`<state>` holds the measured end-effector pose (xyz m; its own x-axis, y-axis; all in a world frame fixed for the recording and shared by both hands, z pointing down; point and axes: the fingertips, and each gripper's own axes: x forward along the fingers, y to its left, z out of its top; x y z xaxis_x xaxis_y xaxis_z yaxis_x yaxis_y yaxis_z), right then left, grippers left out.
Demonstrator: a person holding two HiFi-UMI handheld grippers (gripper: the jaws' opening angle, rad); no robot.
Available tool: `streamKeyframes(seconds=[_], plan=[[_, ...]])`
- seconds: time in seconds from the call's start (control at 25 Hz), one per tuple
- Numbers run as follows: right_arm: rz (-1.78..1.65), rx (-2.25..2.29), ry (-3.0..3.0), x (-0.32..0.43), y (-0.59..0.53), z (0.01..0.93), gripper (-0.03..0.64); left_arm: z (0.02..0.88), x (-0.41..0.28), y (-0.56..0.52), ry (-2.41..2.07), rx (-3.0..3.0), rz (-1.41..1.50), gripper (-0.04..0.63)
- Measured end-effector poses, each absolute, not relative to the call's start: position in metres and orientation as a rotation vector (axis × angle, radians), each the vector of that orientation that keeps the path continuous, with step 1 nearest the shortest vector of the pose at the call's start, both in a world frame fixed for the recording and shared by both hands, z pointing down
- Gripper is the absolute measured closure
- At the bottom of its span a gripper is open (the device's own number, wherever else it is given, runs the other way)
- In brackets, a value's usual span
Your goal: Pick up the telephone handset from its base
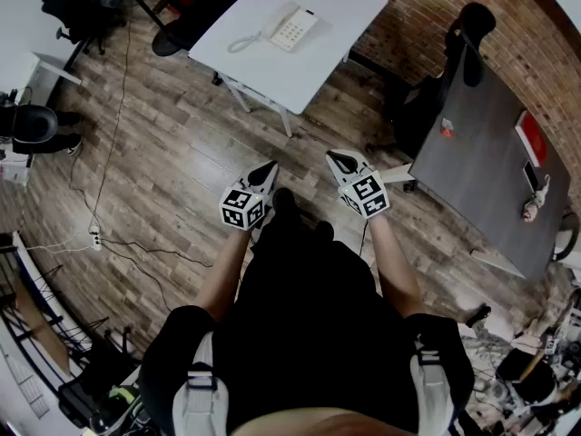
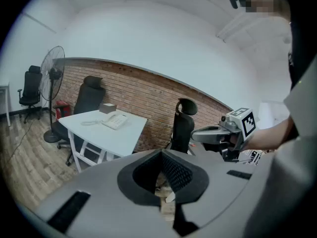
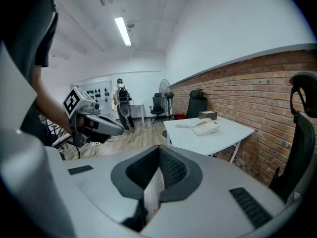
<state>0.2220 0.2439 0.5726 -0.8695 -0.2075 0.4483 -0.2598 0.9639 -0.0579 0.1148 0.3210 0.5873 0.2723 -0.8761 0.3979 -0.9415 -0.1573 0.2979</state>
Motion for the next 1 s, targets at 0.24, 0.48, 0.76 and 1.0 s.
streamKeyframes(seconds=[0.24, 0.48, 0.76, 1.0], plan=[[0.153, 0.27, -2.666, 0.288, 0.271, 0.583, 0.62, 0.567, 0.195, 0.326, -1.694, 2.067, 0.08, 0.575], [0.242, 0.313, -2.68, 0.315, 0.283, 0.594, 0.62, 0.563, 0.218, 0.354, -1.727, 2.066, 0.144, 0.575], [0.226, 0.329, -2.715, 0.313, 0.274, 0.583, 0.62, 0.546, 0.201, 0.358, -1.809, 2.053, 0.118, 0.575], [0.202, 0.326, -2.689, 0.296, 0.267, 0.583, 0.62, 0.54, 0.179, 0.349, -1.815, 2.06, 0.093, 0.575]])
